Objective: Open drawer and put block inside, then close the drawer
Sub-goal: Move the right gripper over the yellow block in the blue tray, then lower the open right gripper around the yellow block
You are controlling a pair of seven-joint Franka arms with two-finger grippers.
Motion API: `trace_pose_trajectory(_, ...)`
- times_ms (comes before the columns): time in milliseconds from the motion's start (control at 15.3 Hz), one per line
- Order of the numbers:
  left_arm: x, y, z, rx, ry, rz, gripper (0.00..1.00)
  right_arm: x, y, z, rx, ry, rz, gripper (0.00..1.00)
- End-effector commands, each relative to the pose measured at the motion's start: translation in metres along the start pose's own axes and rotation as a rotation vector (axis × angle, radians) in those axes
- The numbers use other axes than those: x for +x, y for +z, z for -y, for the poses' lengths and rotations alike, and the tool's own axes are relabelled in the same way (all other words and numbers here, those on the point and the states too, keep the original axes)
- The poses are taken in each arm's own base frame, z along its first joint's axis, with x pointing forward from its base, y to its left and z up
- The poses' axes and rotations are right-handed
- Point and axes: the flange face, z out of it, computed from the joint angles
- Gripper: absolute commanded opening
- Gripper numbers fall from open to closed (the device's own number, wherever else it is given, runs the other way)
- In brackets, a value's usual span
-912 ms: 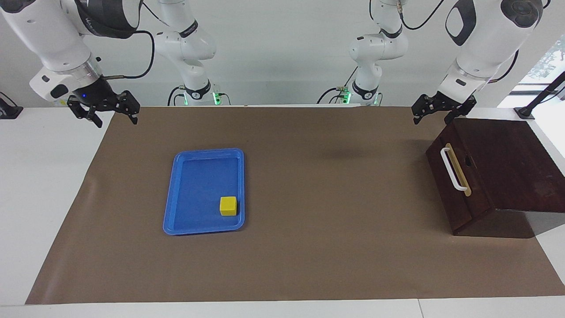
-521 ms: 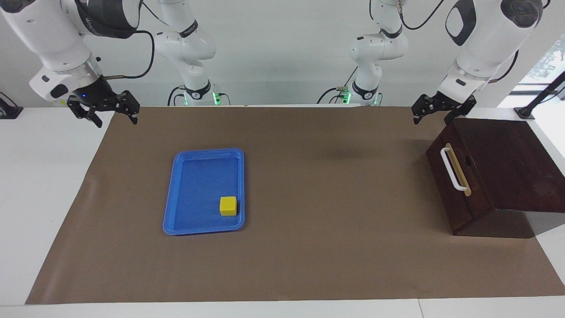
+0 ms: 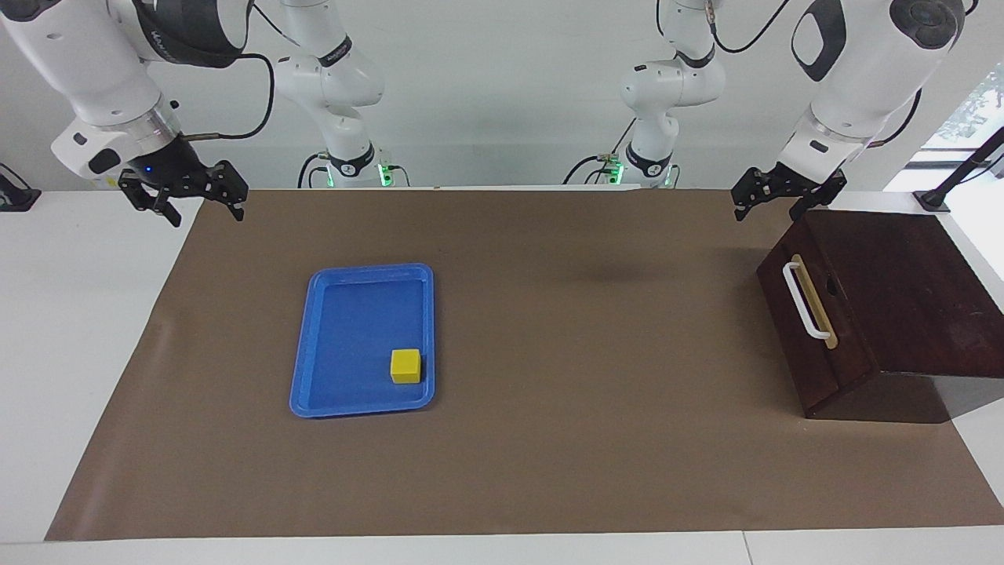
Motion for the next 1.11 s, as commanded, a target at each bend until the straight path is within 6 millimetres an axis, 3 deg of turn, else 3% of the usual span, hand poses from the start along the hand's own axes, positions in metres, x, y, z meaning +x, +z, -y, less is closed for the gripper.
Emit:
trace_pose_trajectory(0,-0.001,-0.004,0.002,-0.007,-0.002,0.007,1.00,0.000,0.000,0.003,-0.025,0.123,-0.001,1.00)
trace_pose_trajectory(196,-0.001,-0.004,0.001,-0.007,0.000,0.007,1.00,0.000,0.010,0.016,-0.007,0.315,0.017,1.00)
trace_pose_trajectory(326,-0.001,-0.004,0.001,-0.007,0.000,0.007,1.00,0.010,0.028,0.032,0.066,0.469,0.053,1.00)
trace_pose_trajectory(521,-0.001,-0.004,0.001,-0.007,0.000,0.007,1.00,0.039,0.072,0.043,0.165,0.748,0.127,1.00)
trace_pose_trajectory(717,-0.001,-0.004,0.001,-0.007,0.000,0.007,1.00,0.068,0.121,0.081,0.253,1.015,0.176,1.00)
trace_pose_trajectory(847,-0.001,-0.004,0.001,-0.007,0.002,0.007,1.00,0.076,0.155,0.104,0.339,1.152,0.218,1.00)
trace_pose_trajectory(1043,-0.001,-0.004,0.001,-0.007,0.002,0.007,1.00,0.085,0.190,0.112,0.425,1.301,0.311,1.00)
